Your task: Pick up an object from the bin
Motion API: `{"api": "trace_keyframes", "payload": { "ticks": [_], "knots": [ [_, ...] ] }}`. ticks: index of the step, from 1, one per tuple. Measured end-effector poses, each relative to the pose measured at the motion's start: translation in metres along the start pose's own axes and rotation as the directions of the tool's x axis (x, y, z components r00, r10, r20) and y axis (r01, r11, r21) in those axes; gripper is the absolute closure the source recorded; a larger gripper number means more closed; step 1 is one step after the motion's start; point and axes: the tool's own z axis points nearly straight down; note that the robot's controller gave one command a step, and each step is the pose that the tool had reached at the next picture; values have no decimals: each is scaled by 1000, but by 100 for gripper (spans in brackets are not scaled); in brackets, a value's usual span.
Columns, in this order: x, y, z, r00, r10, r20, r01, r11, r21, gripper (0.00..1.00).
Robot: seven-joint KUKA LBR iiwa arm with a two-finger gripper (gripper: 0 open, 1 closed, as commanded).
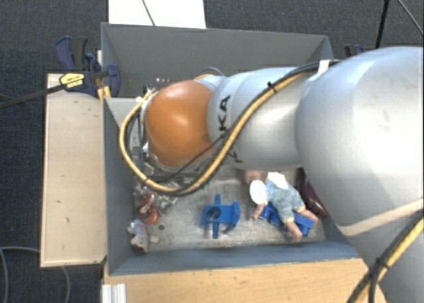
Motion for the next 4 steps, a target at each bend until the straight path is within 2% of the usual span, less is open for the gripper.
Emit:
{"api": "trace_keyframes", "payload": {
  "ticks": [2, 4],
  "knots": [
    [1, 1, -5, 1000, 2, -4, -2, 1000, -2, 100],
    [1, 1, -36, 1000, 5, -4, -5, 1000, -2, 100]
  ]
}}
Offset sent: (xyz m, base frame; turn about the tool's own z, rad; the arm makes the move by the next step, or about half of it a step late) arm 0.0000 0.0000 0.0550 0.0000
